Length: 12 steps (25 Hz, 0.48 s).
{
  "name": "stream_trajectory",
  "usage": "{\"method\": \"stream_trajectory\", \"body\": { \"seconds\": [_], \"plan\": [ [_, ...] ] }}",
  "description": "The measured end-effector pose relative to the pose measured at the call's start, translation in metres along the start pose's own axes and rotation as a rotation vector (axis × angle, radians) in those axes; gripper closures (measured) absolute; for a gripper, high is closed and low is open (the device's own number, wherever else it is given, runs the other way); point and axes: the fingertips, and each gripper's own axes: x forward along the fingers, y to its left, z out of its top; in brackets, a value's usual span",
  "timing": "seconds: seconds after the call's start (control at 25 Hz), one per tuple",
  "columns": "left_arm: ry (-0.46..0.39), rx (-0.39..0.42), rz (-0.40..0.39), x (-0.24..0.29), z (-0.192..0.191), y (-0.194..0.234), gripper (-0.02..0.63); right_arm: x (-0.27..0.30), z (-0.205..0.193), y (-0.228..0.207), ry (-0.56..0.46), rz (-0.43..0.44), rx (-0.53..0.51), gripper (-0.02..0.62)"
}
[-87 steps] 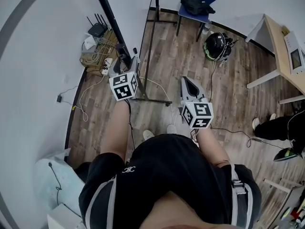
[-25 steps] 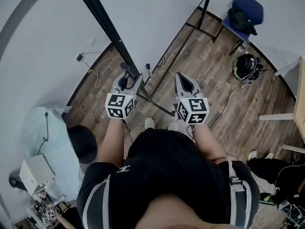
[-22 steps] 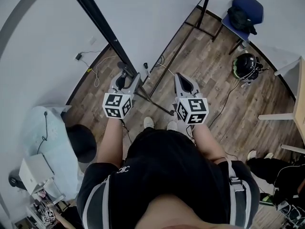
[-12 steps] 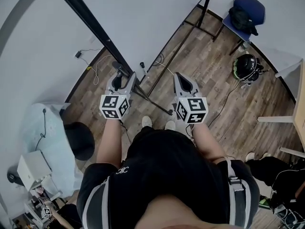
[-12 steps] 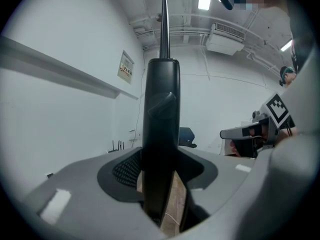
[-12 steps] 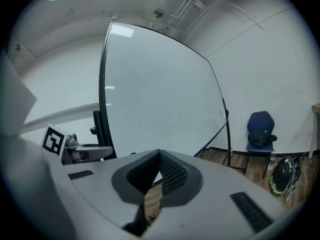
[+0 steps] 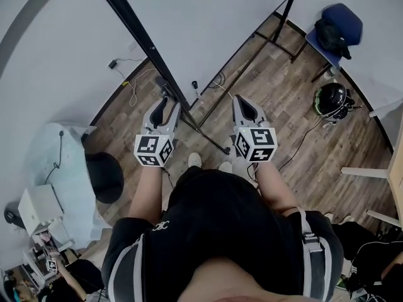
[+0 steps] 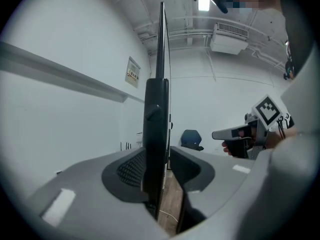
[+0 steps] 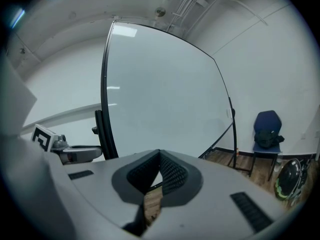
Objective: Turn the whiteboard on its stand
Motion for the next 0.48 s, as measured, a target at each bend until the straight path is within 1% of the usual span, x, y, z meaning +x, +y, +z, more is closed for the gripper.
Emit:
{"method": "stream_trajectory", "body": {
  "seconds": [0.08, 0.12, 0.28, 0.48],
  "plan": [
    [-0.008, -0.001, 0.015, -0.012, -0.003, -0.002, 0.553, 0.002, -0.001, 0.001, 0.001, 0.01, 0.001, 0.591],
    [-0.005, -0.004, 0.02, -0.017, -0.007, -0.003, 0.597, 0.004, -0.001, 0.001, 0.002, 0.017, 0.001, 0.591],
    [0.003, -0.033, -0.01, -0.025, -0.016, -0.018, 0.597, 0.011, -0.002, 0.007, -0.003, 0.041, -0.005, 0.591],
    [-0.016, -0.058, -0.087, -0.006, -0.012, -0.049, 0.597, 0.011, 0.008, 0.012, -0.061, 0.034, -0.011, 0.591]
  ]
}}
